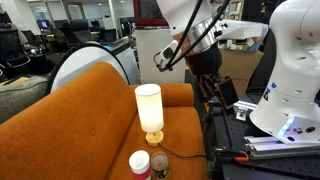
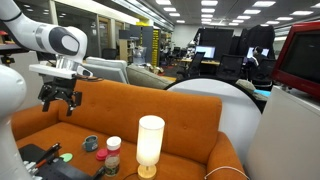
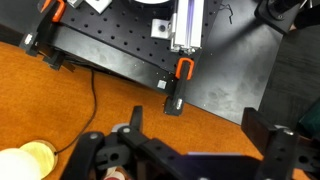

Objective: Move the jar to the left side of the sofa

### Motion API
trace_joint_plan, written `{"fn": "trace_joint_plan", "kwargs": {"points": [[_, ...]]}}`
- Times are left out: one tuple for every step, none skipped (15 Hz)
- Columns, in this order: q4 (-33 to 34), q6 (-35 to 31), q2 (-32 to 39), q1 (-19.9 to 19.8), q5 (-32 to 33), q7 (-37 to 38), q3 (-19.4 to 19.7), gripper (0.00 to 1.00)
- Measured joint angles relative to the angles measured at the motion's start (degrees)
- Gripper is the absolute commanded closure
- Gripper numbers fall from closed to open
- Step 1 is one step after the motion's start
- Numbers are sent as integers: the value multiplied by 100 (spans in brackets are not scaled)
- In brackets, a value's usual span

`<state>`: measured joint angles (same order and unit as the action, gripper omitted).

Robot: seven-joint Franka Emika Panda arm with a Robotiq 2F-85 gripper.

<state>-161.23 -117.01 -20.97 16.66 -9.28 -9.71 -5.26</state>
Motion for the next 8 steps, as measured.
{"fn": "trace_joint_plan", "kwargs": {"points": [[12,0,2,0,-1,-2,0,0],[14,0,-3,0,-1,-3,0,0],[14,0,-5,0,-1,-3,0,0],[14,0,-5,0,-1,-4,0,0],[19,4,-2,-2,-1,-3,-3,0],[30,3,12,-2,-1,-3,-7,0],[39,-33,57,-2,-19,-7,-9,0],[47,-127,146,-1,-48,-31,-13,0]]}}
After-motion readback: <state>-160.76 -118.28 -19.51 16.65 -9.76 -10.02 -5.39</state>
